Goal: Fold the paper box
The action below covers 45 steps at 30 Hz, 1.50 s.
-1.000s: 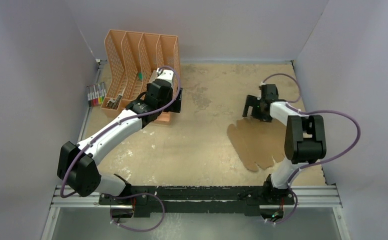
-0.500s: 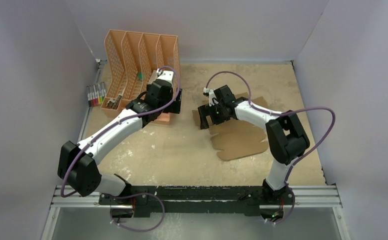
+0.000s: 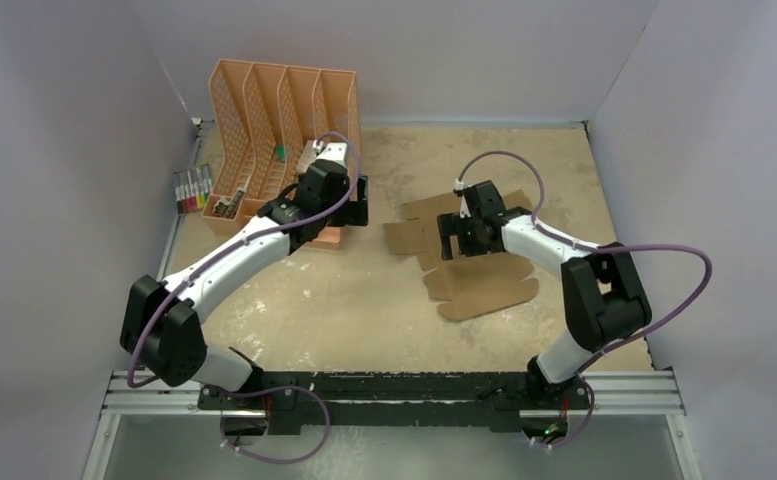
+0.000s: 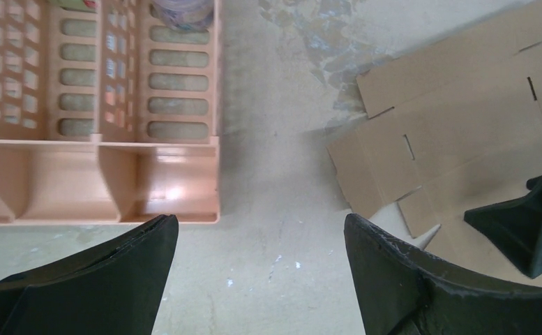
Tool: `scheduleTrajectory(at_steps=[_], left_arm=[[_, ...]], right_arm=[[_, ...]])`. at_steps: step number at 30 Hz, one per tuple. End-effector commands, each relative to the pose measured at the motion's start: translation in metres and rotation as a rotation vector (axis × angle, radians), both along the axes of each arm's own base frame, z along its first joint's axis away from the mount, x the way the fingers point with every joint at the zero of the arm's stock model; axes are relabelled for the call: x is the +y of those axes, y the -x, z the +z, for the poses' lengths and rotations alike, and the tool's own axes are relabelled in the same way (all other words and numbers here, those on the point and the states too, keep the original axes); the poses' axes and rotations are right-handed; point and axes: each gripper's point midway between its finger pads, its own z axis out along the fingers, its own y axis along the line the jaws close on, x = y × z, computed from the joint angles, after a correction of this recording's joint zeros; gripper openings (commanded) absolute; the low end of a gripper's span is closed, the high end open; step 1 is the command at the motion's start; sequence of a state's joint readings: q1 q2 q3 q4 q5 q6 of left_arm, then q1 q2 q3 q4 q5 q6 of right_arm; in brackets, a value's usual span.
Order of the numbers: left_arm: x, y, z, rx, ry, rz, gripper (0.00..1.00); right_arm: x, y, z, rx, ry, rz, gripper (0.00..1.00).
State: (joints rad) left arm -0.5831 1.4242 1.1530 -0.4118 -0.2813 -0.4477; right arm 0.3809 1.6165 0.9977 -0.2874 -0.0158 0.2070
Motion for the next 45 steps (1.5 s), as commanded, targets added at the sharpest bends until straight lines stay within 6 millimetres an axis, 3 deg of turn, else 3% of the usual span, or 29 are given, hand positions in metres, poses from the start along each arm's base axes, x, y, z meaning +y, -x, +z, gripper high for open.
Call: scheduleTrajectory(at_steps=[1, 8, 10, 13, 19, 25, 30, 35, 38, 41, 45], left_arm=[[-0.034, -0.019, -0.009, 0.010, 0.127, -0.028, 0.89], [-0.063, -0.077, -0.027, -0.025, 0.081, -0.013, 0.89], [-0.064, -0.091, -0.050, -0.004, 0.018, 0.001, 0.89], [-0.063, -0.112, -0.065, -0.006, -0.063, 0.024, 0.89], [-0.052, -0.151, -0.080, -0.046, -0.206, 0.077, 0.89], [-0.018, -0.187, -0.099, -0.027, -0.284, 0.168, 0.89], [0.004, -0.212, -0.102, -0.025, -0.298, 0.229, 0.90], [0.016, -0.238, -0.099, -0.025, -0.268, 0.267, 0.90], [0.013, -0.243, -0.087, -0.028, -0.244, 0.256, 0.90], [0.000, -0.235, -0.061, -0.053, -0.152, 0.221, 0.90], [-0.019, -0.210, -0.022, -0.083, 0.007, 0.161, 0.90]], right_arm=[[-0.016, -0.001, 0.001, -0.048, 0.055, -0.114, 0.99], [-0.018, 0.002, 0.015, -0.105, 0.029, -0.133, 0.99], [-0.019, 0.003, 0.016, -0.109, 0.028, -0.129, 0.99], [-0.019, 0.005, 0.016, -0.106, 0.027, -0.126, 0.99], [-0.017, 0.008, 0.013, -0.100, 0.013, -0.124, 0.99], [-0.011, 0.013, 0.005, -0.073, -0.004, -0.136, 0.99], [-0.003, 0.026, -0.003, -0.024, -0.042, -0.179, 0.99], [0.005, 0.041, -0.008, 0.016, -0.110, -0.250, 0.99], [0.019, 0.044, -0.010, 0.030, -0.183, -0.260, 0.99], [0.038, 0.041, -0.007, 0.031, -0.256, -0.243, 0.99], [0.066, 0.031, -0.002, 0.029, -0.314, -0.194, 0.99]])
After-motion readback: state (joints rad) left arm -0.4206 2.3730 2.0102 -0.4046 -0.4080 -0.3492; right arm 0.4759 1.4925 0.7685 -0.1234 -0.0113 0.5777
